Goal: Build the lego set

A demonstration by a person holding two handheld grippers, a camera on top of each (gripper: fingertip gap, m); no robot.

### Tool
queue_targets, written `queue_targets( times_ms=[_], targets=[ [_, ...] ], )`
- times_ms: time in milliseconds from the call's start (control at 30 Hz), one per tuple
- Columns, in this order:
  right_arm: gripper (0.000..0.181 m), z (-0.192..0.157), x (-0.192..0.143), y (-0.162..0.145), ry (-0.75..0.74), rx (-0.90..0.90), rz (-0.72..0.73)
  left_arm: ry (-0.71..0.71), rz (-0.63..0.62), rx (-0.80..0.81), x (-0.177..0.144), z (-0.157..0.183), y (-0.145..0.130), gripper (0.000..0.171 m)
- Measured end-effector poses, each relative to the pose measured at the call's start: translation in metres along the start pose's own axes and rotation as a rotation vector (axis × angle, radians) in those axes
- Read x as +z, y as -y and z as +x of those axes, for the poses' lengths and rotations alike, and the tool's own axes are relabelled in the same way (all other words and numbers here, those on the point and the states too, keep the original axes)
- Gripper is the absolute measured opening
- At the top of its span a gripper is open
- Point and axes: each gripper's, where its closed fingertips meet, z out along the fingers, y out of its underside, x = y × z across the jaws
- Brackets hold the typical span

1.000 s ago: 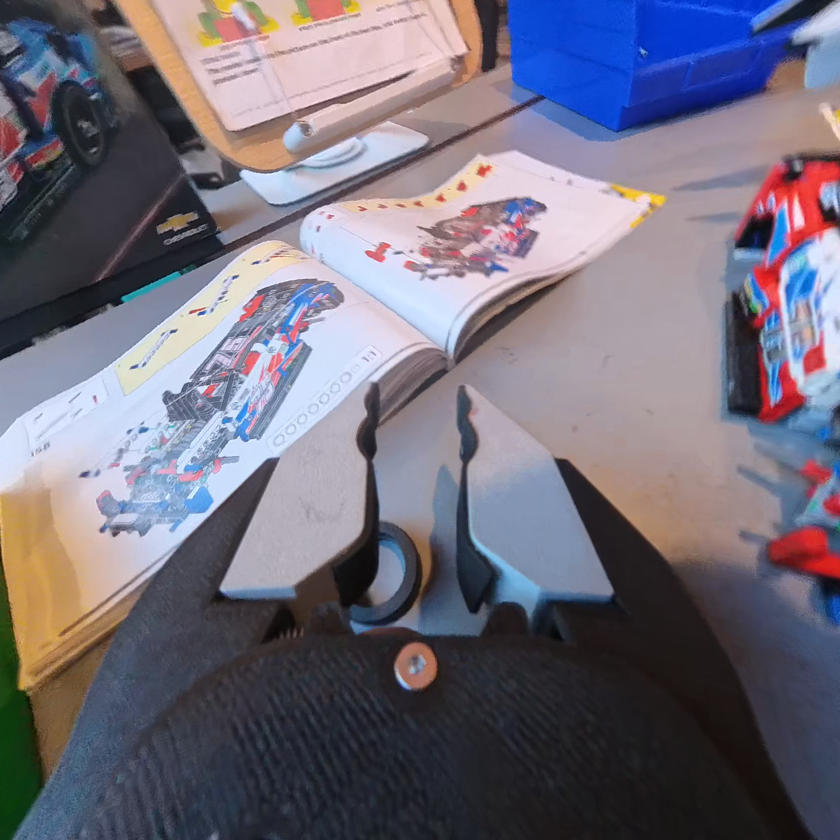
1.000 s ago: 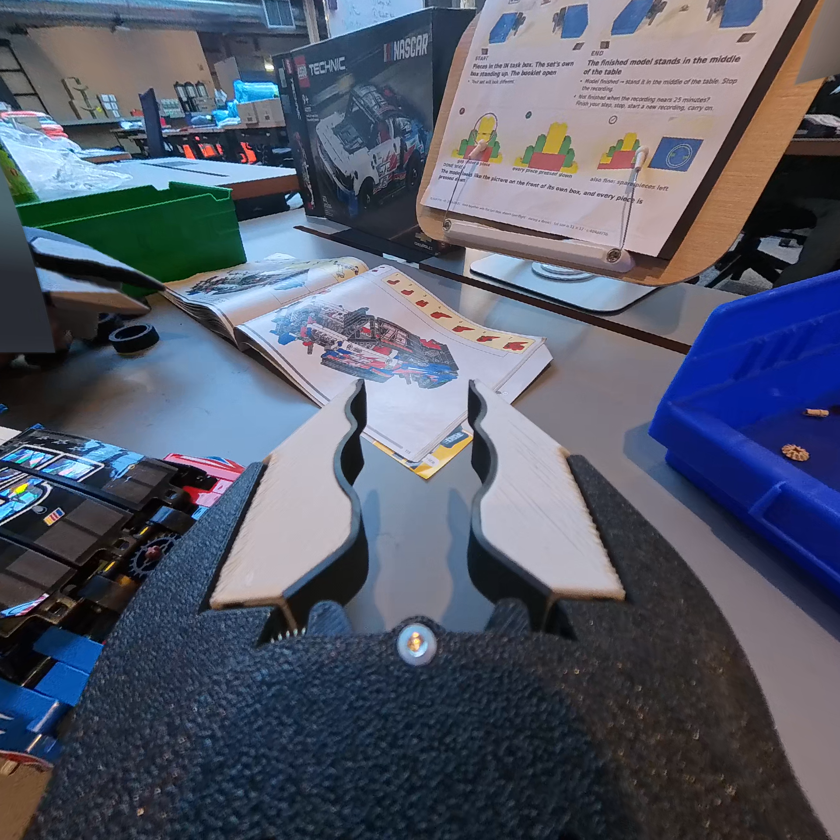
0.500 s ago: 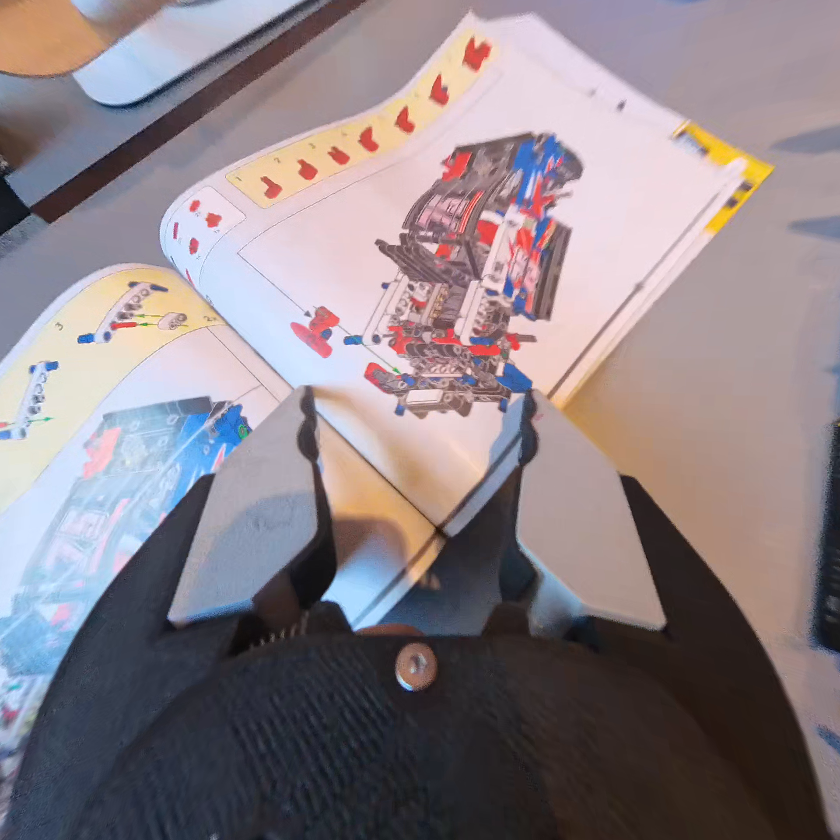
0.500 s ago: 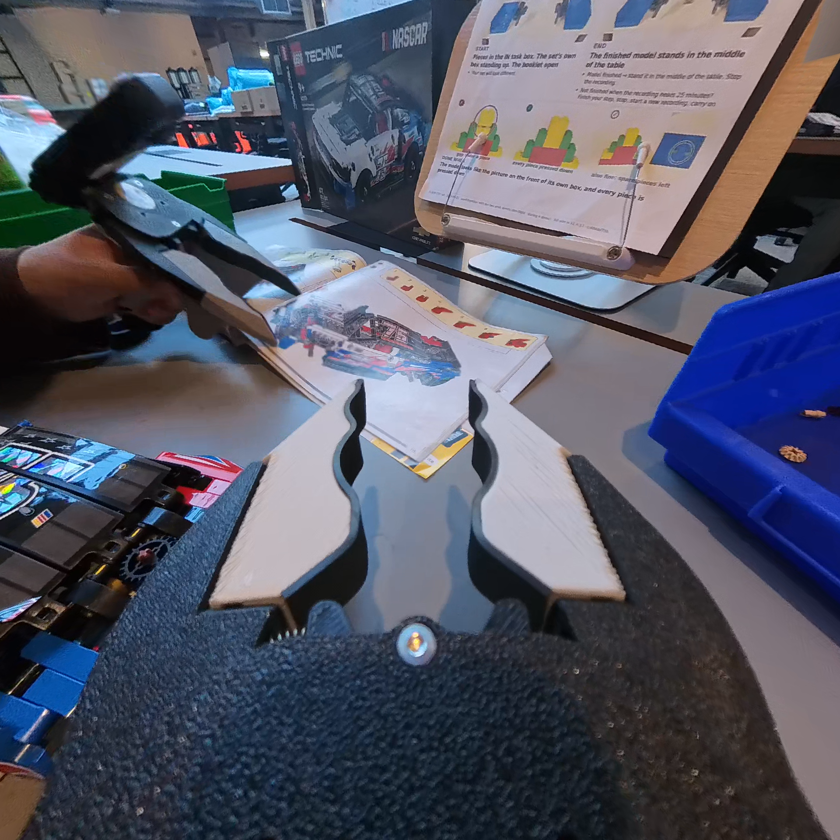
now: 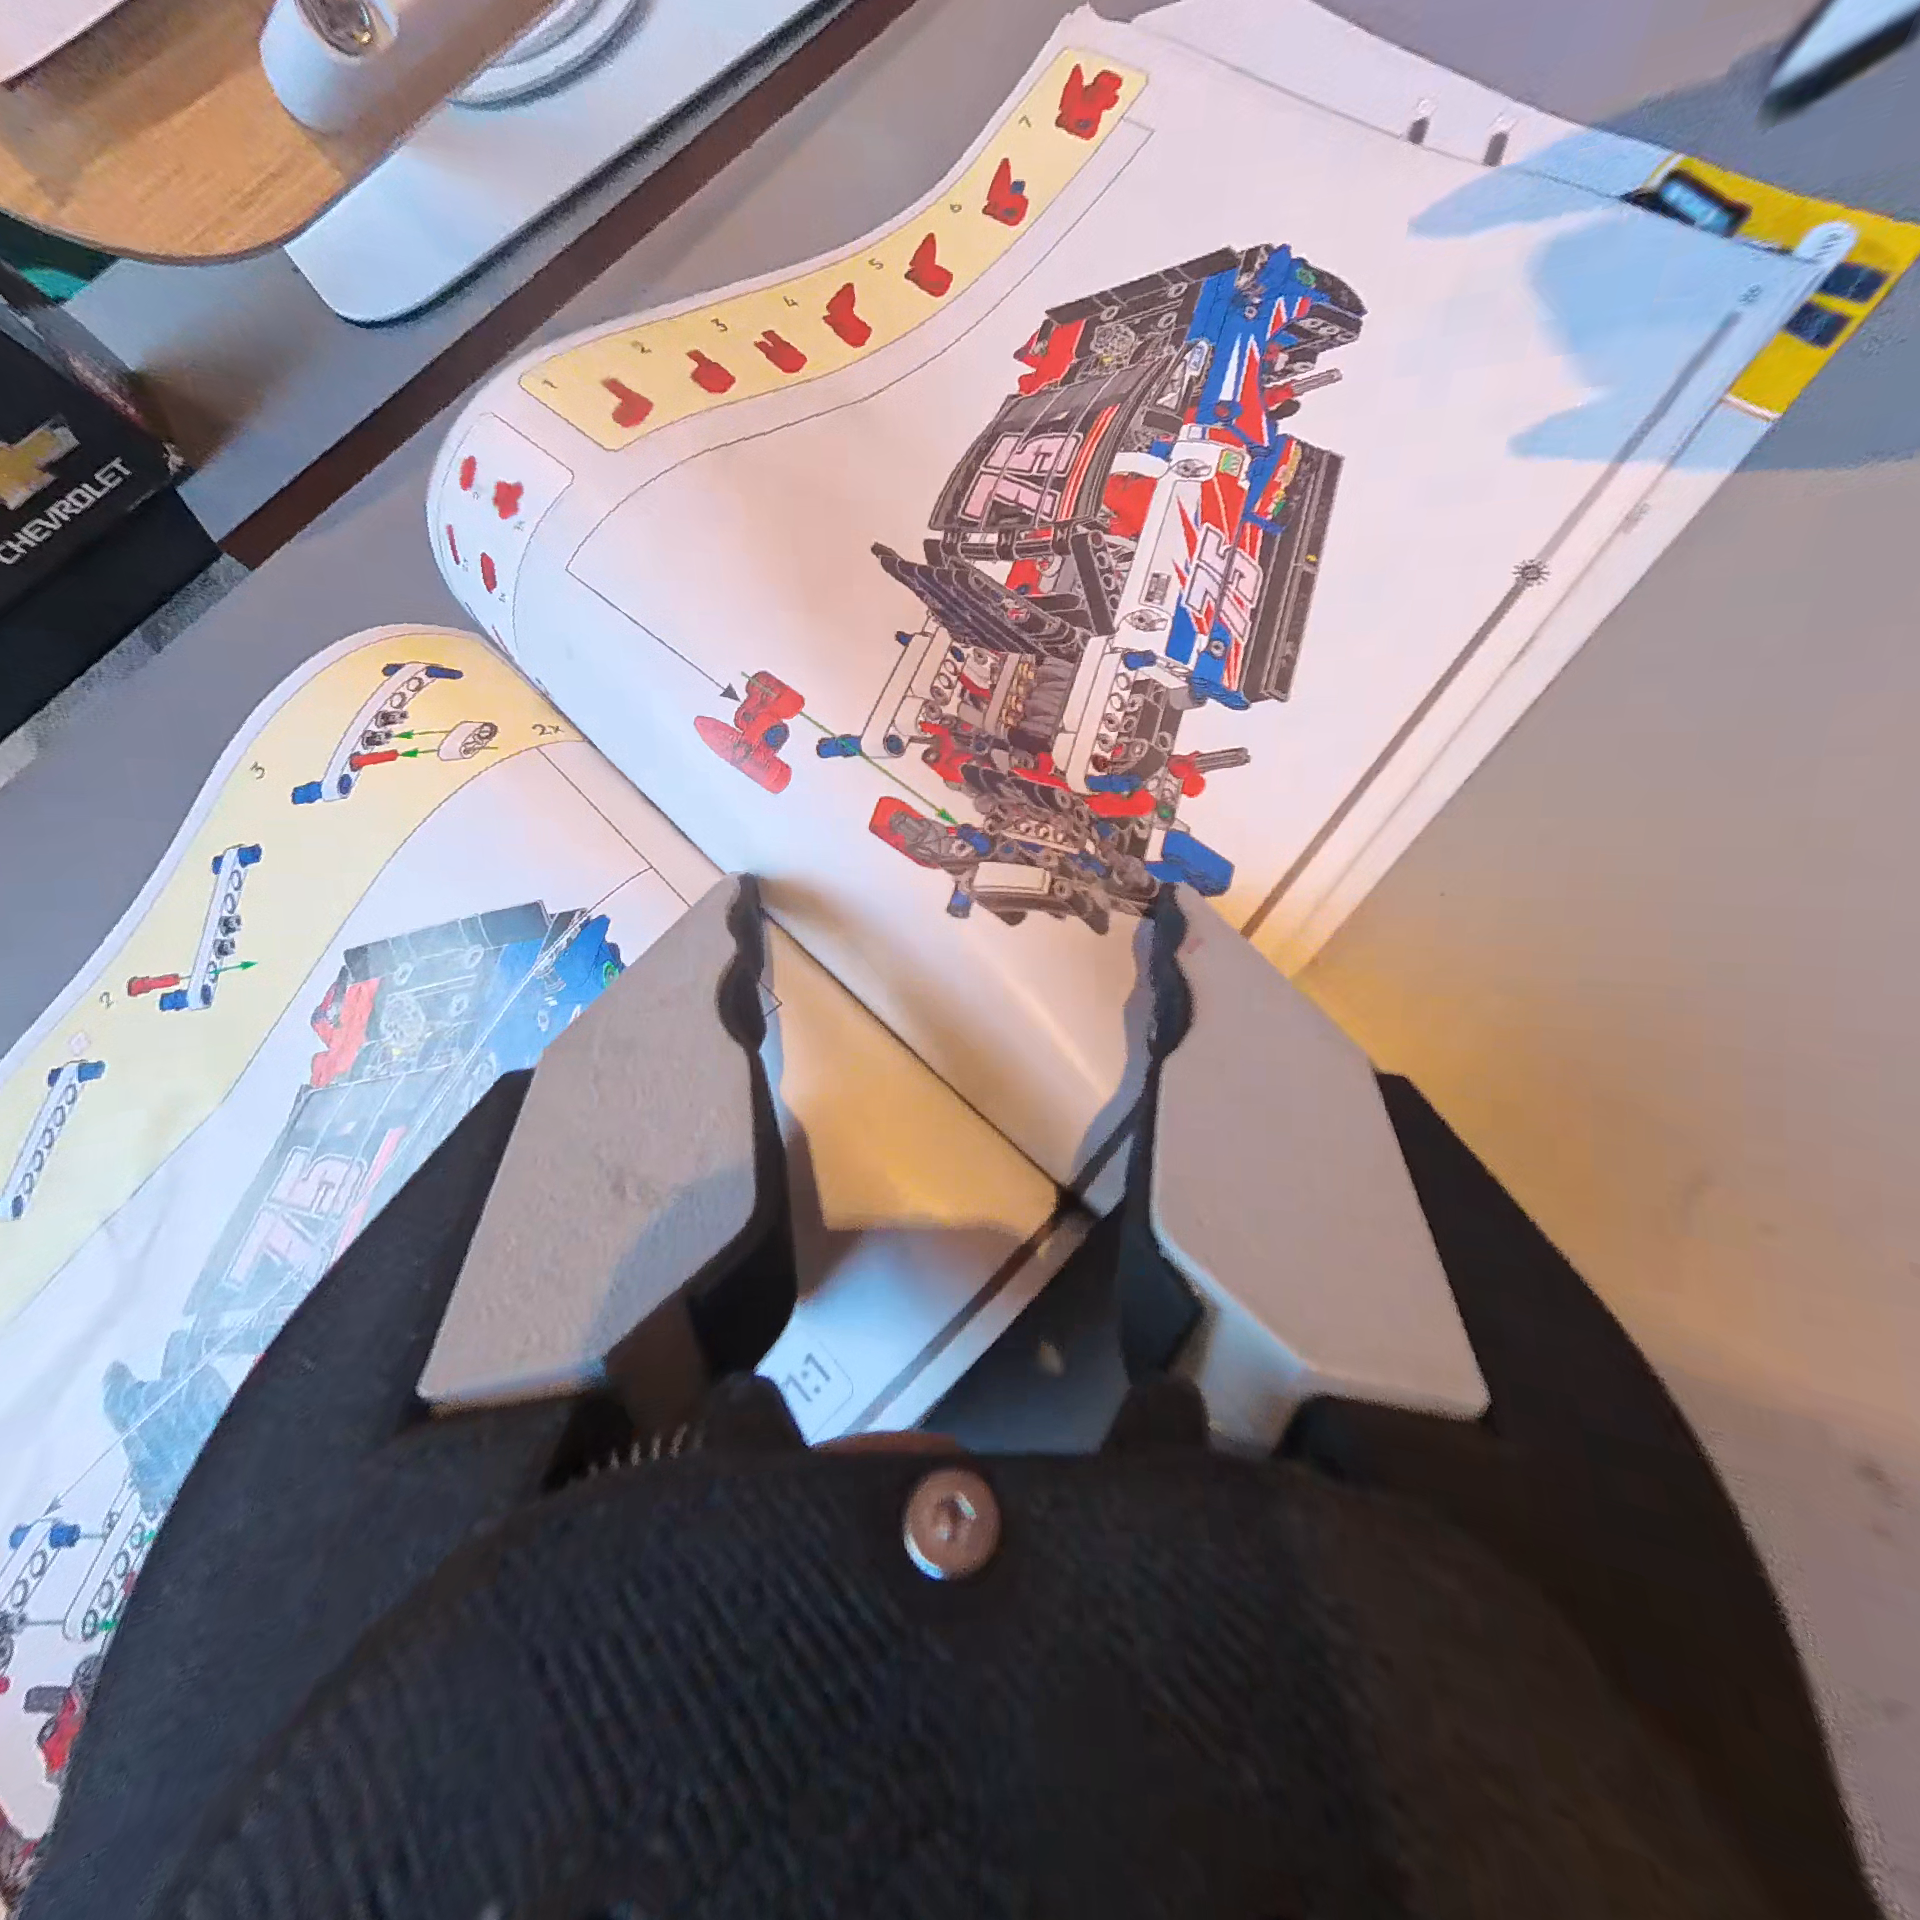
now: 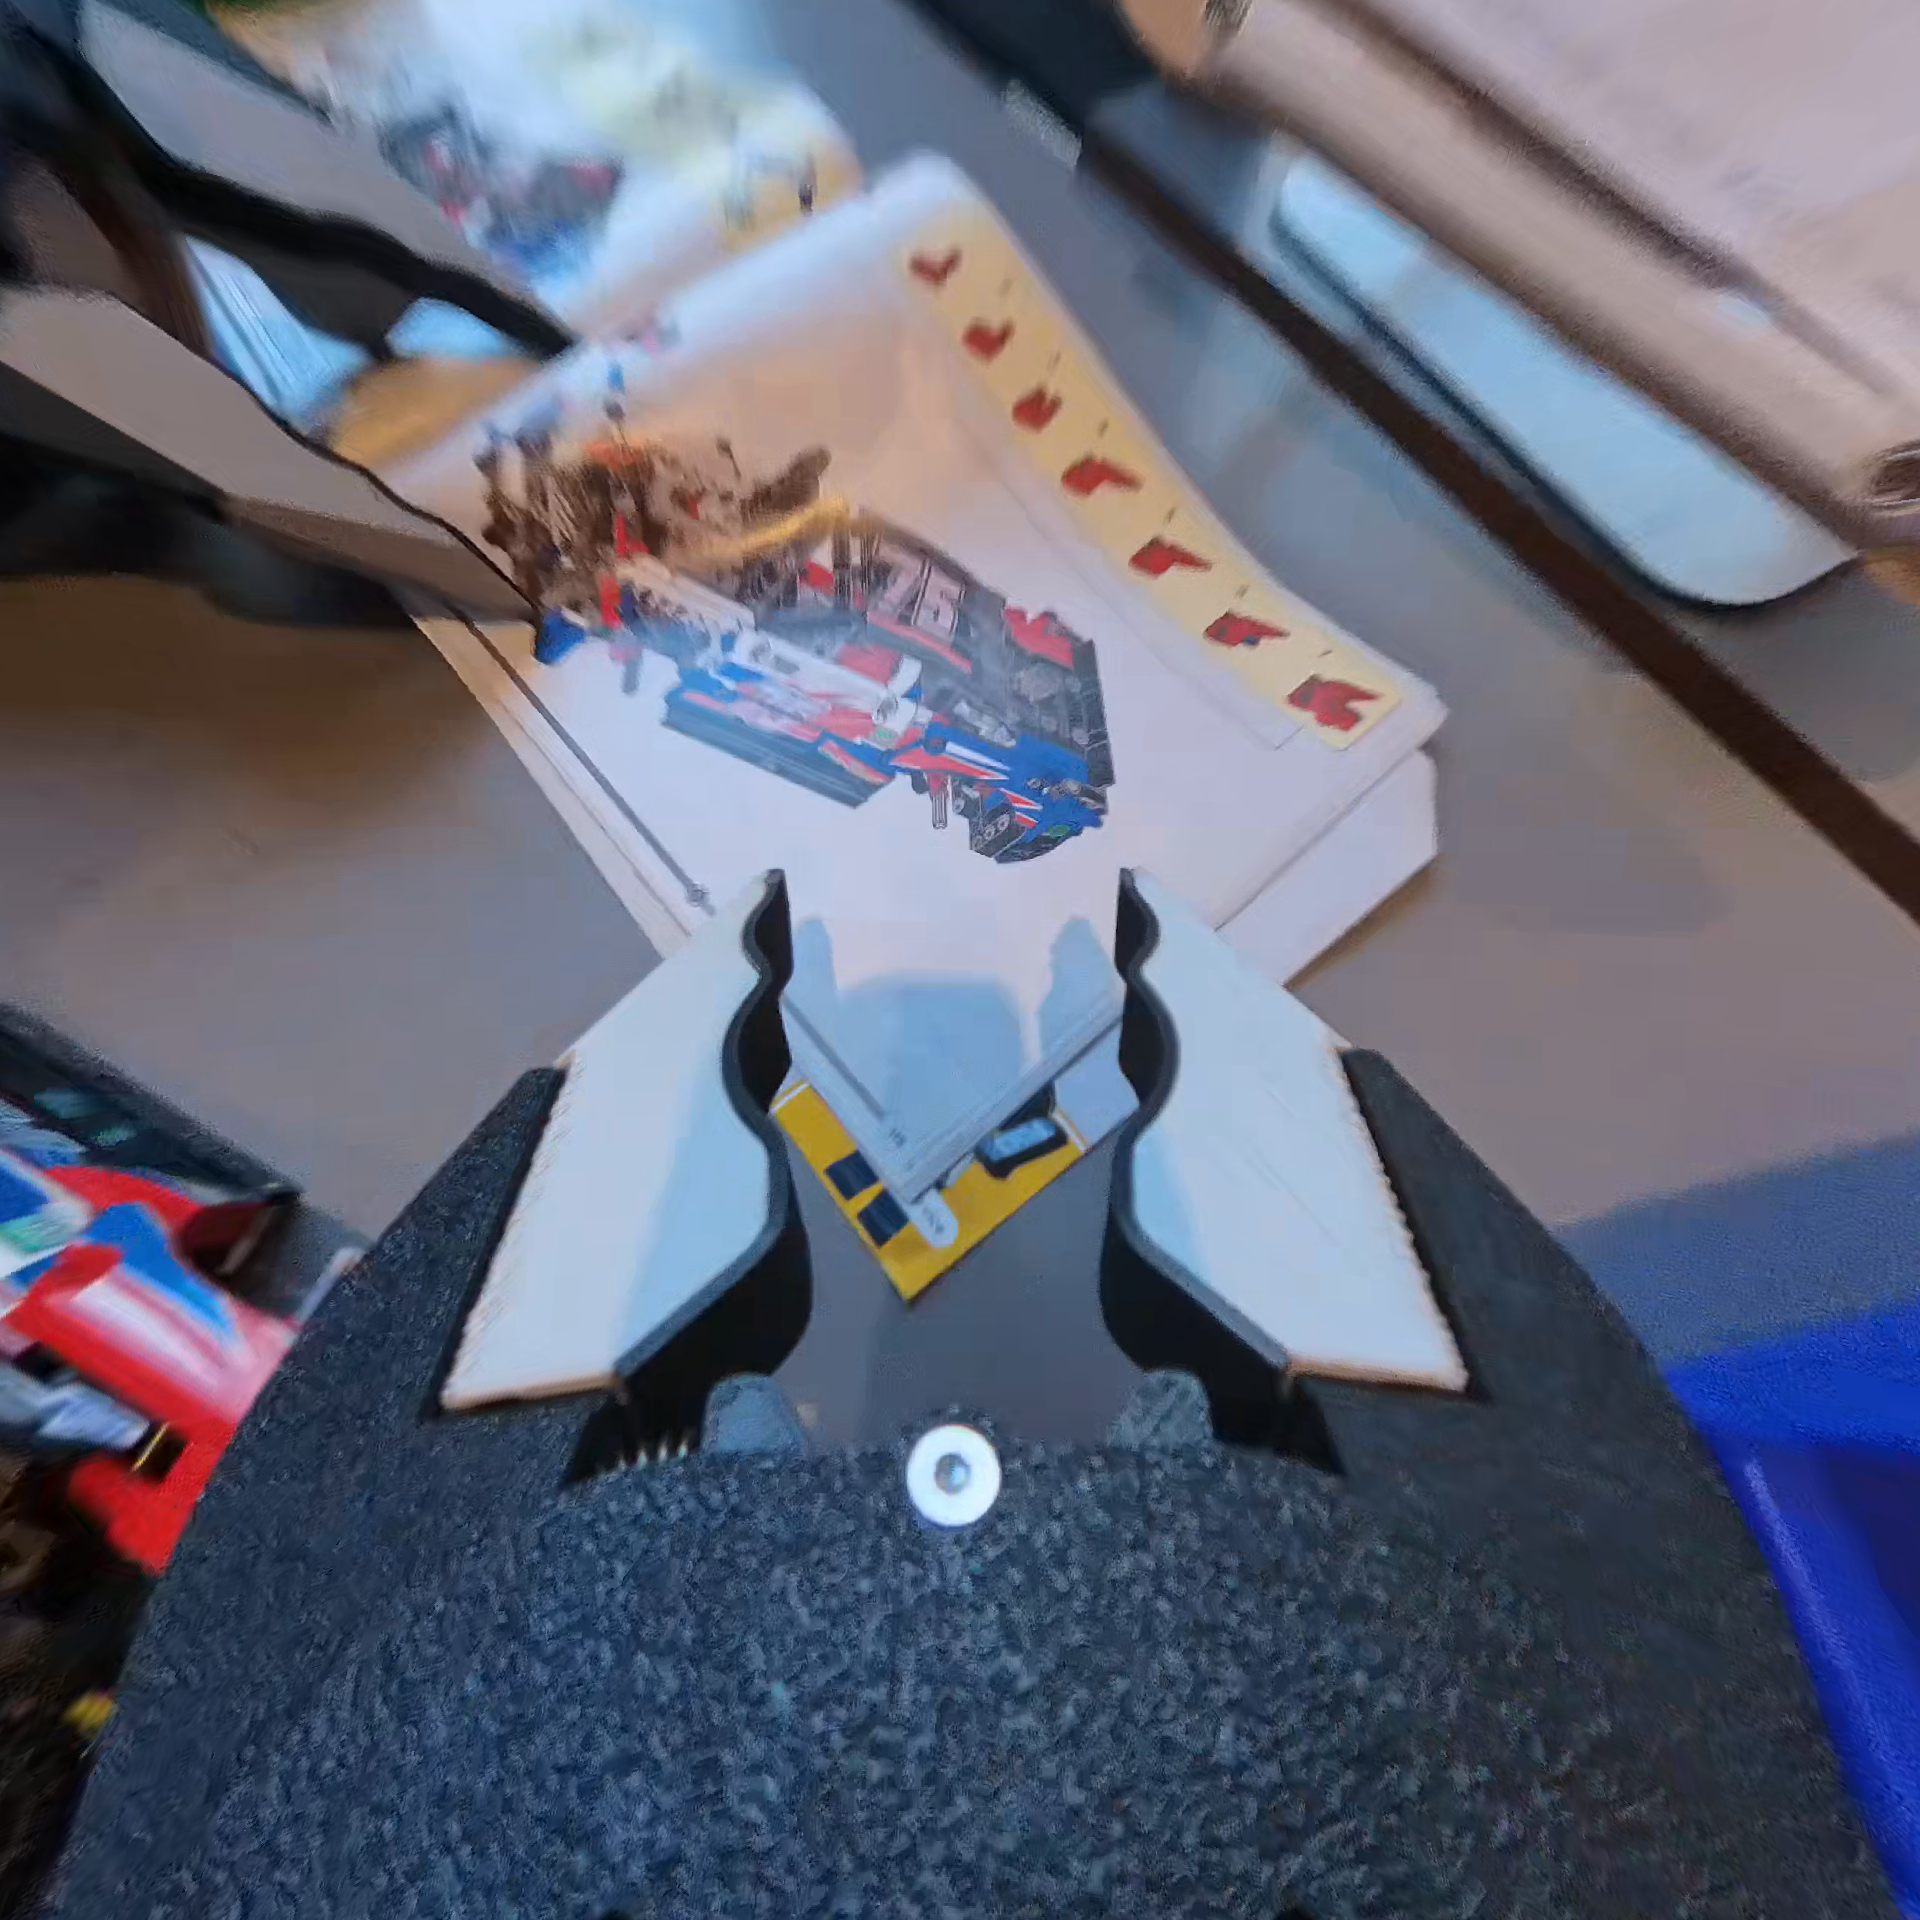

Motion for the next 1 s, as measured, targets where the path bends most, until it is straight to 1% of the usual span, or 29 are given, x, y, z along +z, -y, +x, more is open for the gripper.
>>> queue_targets(
  times_ms=[100,167,200,267,300,467,533,567,600,633,767,800,833,867,900,967,1000],
  targets=[
    [0.067,0.003,0.033,-0.012,0.018,-0.048,-0.192,-0.012,0.011,-0.01,-0.001,0.0,0.0,0.072],
    [0.082,0.004,0.047,-0.02,0.007,-0.094,-0.304,-0.025,0.022,-0.016,-0.002,-0.001,0.0,0.071],
    [0.084,0.002,0.052,-0.024,0.012,-0.116,-0.35,-0.035,0.029,-0.024,-0.002,-0.001,0.0,0.071],
    [0.069,-0.008,0.058,-0.024,0.068,-0.114,-0.373,-0.058,0.04,-0.051,-0.004,-0.001,0.001,0.071],
    [0.064,-0.013,0.06,-0.023,0.096,-0.1,-0.373,-0.068,0.044,-0.066,-0.004,-0.002,0.001,0.07],
    [0.061,-0.015,0.063,-0.021,0.108,-0.105,-0.384,-0.104,0.058,-0.108,-0.006,-0.002,0.002,0.07],
    [0.055,-0.017,0.062,-0.021,0.11,-0.109,-0.399,-0.099,0.057,-0.104,-0.006,-0.002,0.002,0.07],
    [0.04,-0.018,0.063,-0.02,0.111,-0.113,-0.404,-0.099,0.059,-0.107,-0.007,-0.001,0.002,0.07],
    [0.009,-0.021,0.064,-0.018,0.113,-0.113,-0.402,-0.103,0.062,-0.113,-0.007,-0.001,0.003,0.07],
    [0.0,-0.025,0.066,-0.017,0.115,-0.114,-0.396,-0.109,0.066,-0.12,-0.008,-0.001,0.003,0.07],
    [0.0,-0.026,0.068,-0.016,0.087,-0.091,-0.432,-0.131,0.076,-0.148,-0.009,-0.002,0.004,0.069],
    [0.002,-0.024,0.065,-0.016,0.067,-0.099,-0.463,-0.126,0.076,-0.145,-0.009,-0.002,0.004,0.069],
    [0.018,-0.018,0.062,-0.015,0.029,-0.125,-0.488,-0.118,0.073,-0.137,-0.008,-0.002,0.003,0.068],
    [0.039,-0.014,0.059,-0.009,-0.001,-0.144,-0.48,-0.108,0.07,-0.126,-0.008,-0.002,0.003,0.068],
    [0.051,-0.014,0.056,-0.002,-0.003,-0.136,-0.461,-0.1,0.069,-0.117,-0.008,-0.002,0.002,0.068],
    [0.089,-0.013,0.053,0.005,-0.001,-0.09,-0.456,-0.097,0.069,-0.115,-0.008,-0.002,0.003,0.067],
    [0.1,-0.012,0.053,0.002,0.001,-0.07,-0.481,-0.104,0.073,-0.121,-0.009,-0.002,0.003,0.067]
  ],
)
